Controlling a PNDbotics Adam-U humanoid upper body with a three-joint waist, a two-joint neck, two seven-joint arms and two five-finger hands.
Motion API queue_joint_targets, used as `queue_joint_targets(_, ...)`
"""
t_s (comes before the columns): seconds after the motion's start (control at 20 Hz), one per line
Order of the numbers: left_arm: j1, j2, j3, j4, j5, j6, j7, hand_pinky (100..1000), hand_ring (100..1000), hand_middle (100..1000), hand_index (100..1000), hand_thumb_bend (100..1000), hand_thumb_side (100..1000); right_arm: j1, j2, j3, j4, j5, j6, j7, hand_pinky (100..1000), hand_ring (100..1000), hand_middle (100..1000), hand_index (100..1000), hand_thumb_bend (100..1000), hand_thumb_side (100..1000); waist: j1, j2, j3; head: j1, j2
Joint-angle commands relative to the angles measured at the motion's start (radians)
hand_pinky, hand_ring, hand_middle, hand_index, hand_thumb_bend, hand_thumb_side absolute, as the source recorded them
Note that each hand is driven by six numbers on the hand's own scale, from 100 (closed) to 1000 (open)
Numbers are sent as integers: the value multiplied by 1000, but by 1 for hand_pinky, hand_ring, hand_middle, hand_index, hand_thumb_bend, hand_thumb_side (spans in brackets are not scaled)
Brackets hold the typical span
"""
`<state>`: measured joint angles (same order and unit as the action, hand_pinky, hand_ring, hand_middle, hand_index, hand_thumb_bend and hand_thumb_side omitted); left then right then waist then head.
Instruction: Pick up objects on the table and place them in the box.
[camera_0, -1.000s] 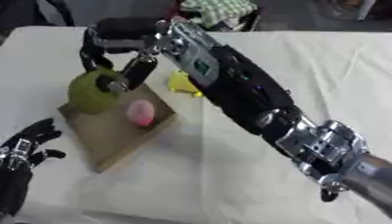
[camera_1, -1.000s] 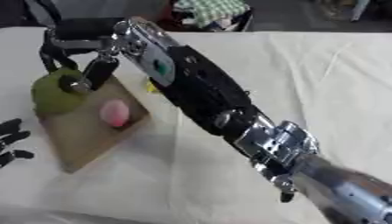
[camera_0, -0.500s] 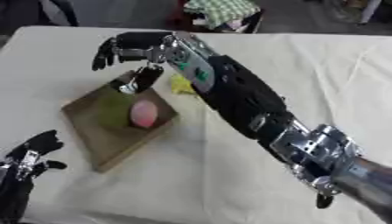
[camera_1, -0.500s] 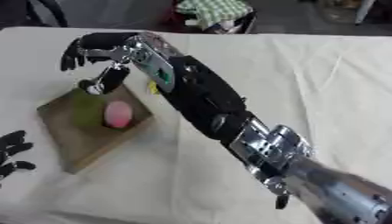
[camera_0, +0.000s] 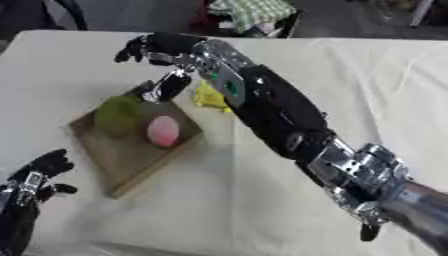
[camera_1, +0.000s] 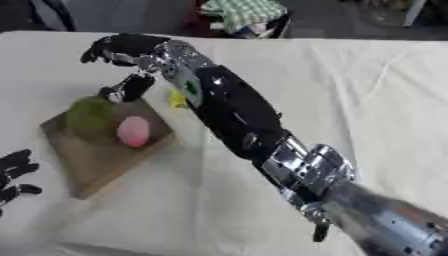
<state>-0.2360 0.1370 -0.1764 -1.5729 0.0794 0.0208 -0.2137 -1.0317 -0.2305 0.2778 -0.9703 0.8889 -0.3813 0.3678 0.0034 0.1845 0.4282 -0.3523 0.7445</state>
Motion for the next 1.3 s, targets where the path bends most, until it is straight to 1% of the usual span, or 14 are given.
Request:
queue_joint_targets(0.05,-4,10,12,-17,4,-5,7,587,813,848,722,100,737,-28,-62,-3,-25,-26,-12,27,743,811,837,937,180,364,4,-13,-12,16,-15)
queue_joint_targets(0.3,5,21,28,-18,2,-6,22,587,813,848,722,100,738,0,-154,39,-101,-105,-44,103,749,815,841,942,193,383,2,-12,-60,51,-18)
queue_joint_targets(0.45,9,26,33,-19,2,-7,28,588,814,848,723,100,738,28,-197,60,-139,-155,-41,146,752,818,849,946,216,414,4,-13,-83,63,-17)
queue_joint_targets(0.6,12,30,37,-20,2,-7,32,588,814,846,722,100,738,58,-212,68,-136,-174,-19,187,763,828,876,957,243,437,7,-13,-95,69,-18)
queue_joint_targets(0.75,13,29,38,-23,3,-8,32,587,813,837,721,100,738,71,-198,57,-88,-144,-2,206,774,841,904,970,253,450,12,-12,-95,67,-18)
queue_joint_targets(0.9,12,28,39,-26,5,-8,33,588,813,835,722,100,737,70,-173,31,-24,-100,14,187,776,844,910,973,263,448,18,-11,-91,62,-19)
queue_joint_targets(1.05,11,25,36,-28,6,-7,30,588,814,835,722,100,738,61,-147,7,40,-51,36,147,782,854,917,978,270,447,21,-10,-84,55,-19)
queue_joint_targets(1.2,11,23,35,-30,7,-6,29,588,814,836,722,100,737,54,-130,-15,89,-2,57,100,795,882,937,985,272,433,23,-9,-78,51,-18)
queue_joint_targets(1.3,10,23,35,-30,8,-6,29,589,814,837,722,100,738,52,-120,-24,117,34,74,65,795,881,936,984,269,424,23,-9,-74,50,-18)
